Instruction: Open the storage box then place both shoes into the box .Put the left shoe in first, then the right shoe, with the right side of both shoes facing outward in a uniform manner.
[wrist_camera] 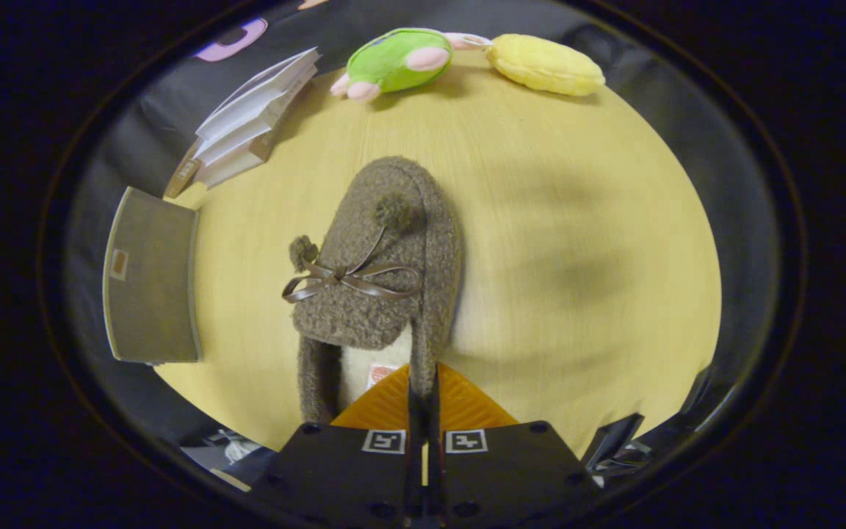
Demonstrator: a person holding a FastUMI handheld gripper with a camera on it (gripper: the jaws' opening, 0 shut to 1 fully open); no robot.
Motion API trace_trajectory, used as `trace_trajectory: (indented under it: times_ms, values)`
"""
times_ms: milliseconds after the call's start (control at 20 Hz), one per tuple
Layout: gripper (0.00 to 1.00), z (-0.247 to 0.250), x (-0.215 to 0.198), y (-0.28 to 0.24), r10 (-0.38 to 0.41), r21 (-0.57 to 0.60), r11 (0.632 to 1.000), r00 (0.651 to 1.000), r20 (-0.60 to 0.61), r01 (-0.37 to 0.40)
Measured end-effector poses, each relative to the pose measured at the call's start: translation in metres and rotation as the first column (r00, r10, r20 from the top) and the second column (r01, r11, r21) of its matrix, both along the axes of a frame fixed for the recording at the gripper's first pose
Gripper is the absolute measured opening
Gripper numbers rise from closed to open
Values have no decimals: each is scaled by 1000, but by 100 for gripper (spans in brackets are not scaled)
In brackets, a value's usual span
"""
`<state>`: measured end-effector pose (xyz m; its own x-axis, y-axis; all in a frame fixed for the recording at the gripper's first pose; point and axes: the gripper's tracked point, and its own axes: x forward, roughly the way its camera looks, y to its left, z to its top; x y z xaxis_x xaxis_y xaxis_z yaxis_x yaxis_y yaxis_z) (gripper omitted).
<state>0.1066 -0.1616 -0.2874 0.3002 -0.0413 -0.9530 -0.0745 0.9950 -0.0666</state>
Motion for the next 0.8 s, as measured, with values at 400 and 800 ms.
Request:
trace_trajectory:
  times_ms: [400, 800]
  values:
    - [3, 20, -1, 28, -5, 150, 989, 997, 71, -6]
    - [3, 113, 17, 104, -107, 376, 926, 981, 162, 39]
